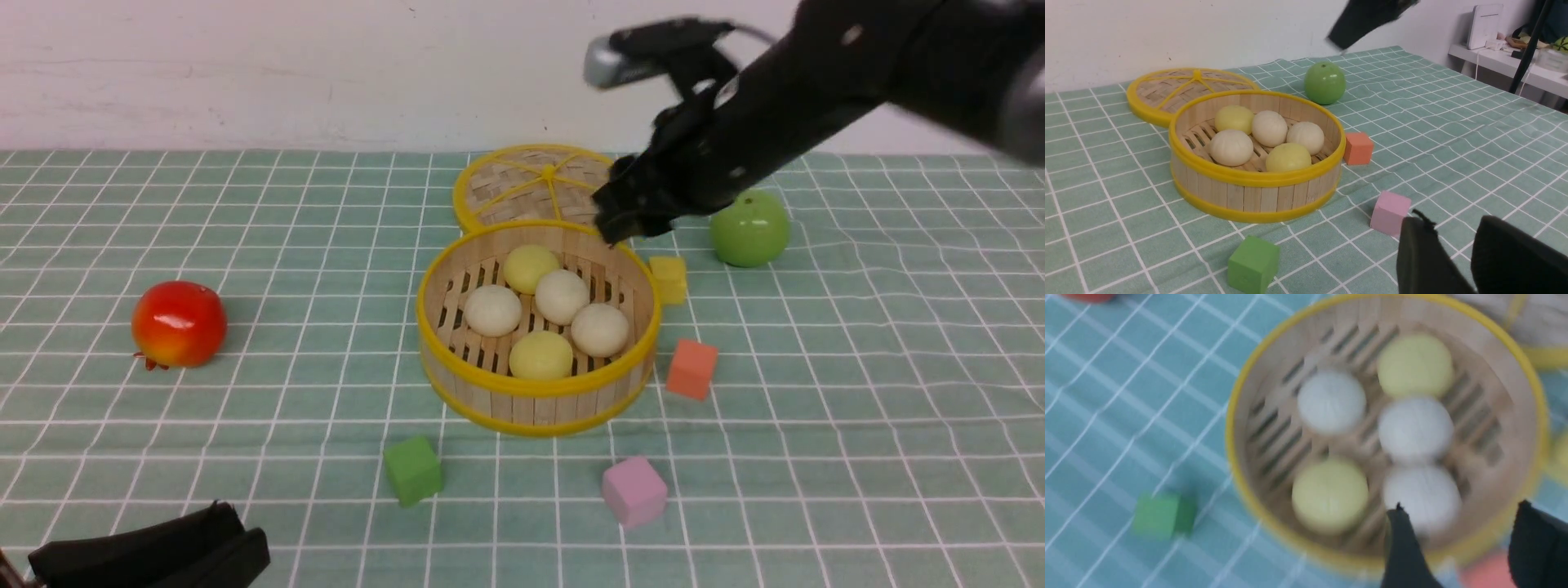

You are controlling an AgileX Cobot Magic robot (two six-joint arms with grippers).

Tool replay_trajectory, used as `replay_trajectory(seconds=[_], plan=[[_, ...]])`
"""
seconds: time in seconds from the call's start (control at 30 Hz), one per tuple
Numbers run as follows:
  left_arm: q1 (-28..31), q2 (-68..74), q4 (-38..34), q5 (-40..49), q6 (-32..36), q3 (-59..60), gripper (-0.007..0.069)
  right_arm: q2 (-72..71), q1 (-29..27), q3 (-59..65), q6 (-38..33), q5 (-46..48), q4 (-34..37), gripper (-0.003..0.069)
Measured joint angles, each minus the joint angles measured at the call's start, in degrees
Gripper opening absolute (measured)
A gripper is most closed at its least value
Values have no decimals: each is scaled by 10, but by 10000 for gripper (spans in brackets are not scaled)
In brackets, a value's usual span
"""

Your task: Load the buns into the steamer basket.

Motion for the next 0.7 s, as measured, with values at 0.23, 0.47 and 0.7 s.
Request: replay_trajectory(seconds=[0.23,0.47,0.7], plan=[[0,0,0,0,0,0,200,-128,0,4,113,172,-81,179],[0,0,0,0,0,0,209,-293,0,131,178,186,-106,83],[0,0,0,0,0,0,217,-434,0,235,184,194,-106,83]])
